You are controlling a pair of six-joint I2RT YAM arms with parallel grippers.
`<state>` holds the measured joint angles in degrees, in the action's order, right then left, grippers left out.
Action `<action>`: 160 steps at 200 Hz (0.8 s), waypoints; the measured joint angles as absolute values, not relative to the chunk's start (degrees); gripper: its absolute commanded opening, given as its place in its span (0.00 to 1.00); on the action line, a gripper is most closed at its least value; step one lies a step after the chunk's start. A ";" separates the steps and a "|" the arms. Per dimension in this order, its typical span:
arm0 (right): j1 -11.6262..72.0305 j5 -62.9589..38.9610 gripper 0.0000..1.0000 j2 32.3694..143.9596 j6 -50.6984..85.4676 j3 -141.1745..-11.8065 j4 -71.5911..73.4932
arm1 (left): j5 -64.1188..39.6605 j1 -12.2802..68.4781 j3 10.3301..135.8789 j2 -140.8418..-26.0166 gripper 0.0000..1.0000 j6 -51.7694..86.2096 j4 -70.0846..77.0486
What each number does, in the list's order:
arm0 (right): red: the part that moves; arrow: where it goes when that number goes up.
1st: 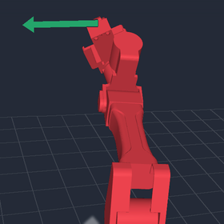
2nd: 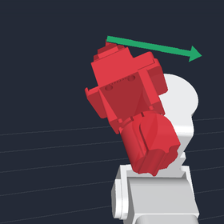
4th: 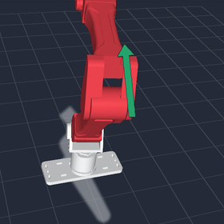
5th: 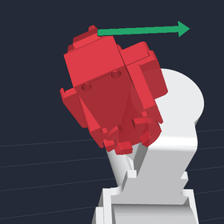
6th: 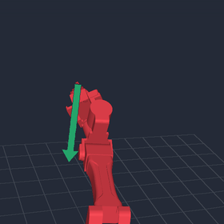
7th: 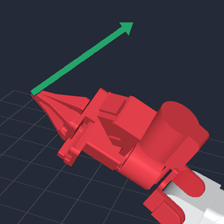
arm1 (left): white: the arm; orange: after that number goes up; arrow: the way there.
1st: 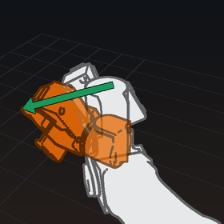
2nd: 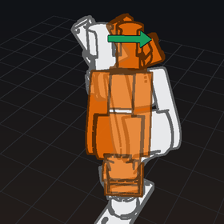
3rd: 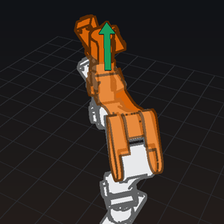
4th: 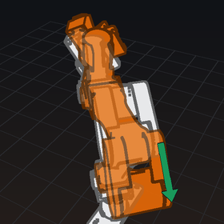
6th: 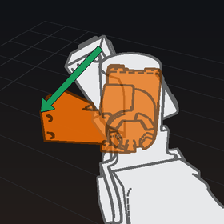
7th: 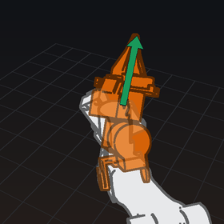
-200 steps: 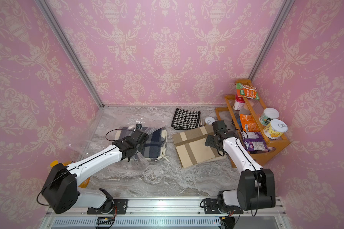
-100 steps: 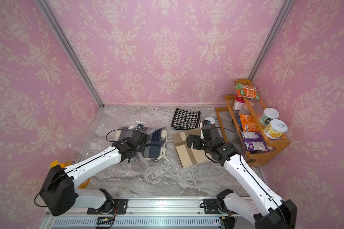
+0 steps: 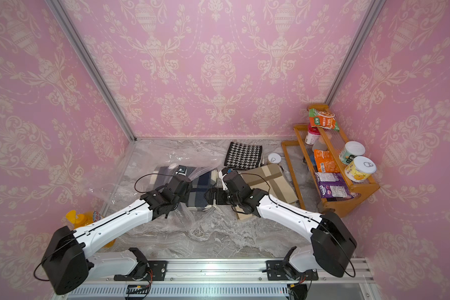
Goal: Take the scarf out of the vacuum bag
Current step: Take out the scarf from the vacuum bag.
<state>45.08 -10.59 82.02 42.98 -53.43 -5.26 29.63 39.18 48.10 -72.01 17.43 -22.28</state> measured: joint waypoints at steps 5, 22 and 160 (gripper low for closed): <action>45.41 -11.03 0.95 83.00 43.64 -53.39 -4.01 | 29.63 39.29 47.66 -71.75 0.00 17.43 -21.85; 46.33 -12.29 0.94 86.06 45.41 -53.36 -0.30 | 29.58 39.94 45.65 -70.39 0.00 17.43 -20.16; 47.79 -14.63 0.90 96.09 51.99 -53.25 9.58 | 29.19 41.10 43.22 -67.42 0.00 17.43 -17.12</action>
